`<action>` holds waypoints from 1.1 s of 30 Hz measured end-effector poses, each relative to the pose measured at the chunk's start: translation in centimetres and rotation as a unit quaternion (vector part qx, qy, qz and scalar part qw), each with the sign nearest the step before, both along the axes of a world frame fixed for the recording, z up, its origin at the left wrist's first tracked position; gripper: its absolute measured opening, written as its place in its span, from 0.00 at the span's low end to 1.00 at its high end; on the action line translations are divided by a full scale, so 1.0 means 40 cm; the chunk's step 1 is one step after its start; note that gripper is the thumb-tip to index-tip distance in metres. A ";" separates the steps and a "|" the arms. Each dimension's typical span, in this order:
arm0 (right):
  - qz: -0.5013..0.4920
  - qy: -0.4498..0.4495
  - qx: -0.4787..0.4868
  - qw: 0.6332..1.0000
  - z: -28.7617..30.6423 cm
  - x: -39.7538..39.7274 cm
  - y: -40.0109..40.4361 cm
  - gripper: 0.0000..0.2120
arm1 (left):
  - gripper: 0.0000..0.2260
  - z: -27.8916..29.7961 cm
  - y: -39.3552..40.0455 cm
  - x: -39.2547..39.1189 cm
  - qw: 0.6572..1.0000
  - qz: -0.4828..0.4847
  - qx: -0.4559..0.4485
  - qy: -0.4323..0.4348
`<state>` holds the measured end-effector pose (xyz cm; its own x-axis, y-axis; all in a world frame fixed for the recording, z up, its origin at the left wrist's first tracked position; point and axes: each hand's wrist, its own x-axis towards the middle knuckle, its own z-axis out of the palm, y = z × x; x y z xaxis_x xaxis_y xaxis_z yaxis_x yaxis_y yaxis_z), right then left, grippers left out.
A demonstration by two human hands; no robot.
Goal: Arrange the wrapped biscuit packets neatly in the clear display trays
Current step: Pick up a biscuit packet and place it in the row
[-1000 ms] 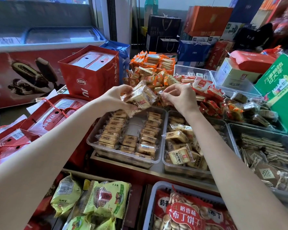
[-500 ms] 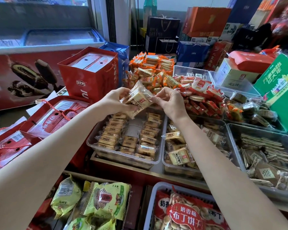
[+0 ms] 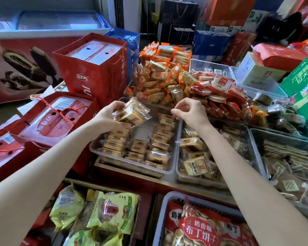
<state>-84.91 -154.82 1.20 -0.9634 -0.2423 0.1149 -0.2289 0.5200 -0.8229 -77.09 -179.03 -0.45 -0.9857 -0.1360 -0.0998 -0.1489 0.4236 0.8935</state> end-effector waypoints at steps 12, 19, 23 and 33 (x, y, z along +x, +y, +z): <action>0.067 0.115 0.125 0.983 -0.081 -0.060 -0.143 0.04 | 0.29 -0.076 -0.013 -0.083 0.998 -0.062 -0.024 0.016; 0.099 0.053 0.123 0.986 -0.101 -0.089 -0.150 0.09 | 0.30 -0.107 -0.034 -0.123 0.987 -0.067 -0.146 -0.019; 0.250 0.034 0.230 0.940 -0.112 -0.097 -0.216 0.35 | 0.31 -0.105 -0.033 -0.160 0.965 -0.070 -0.251 -0.005; 0.122 -0.027 0.210 0.970 -0.269 -0.144 -0.255 0.29 | 0.28 -0.213 -0.068 -0.183 0.922 -0.143 -0.354 -0.061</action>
<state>-90.67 -165.01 -9.54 -0.8731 -0.4786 -0.0930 -0.3495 0.7472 -0.5653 -84.40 -181.74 -8.99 -0.9786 0.0533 -0.1987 -0.0225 0.9323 0.3611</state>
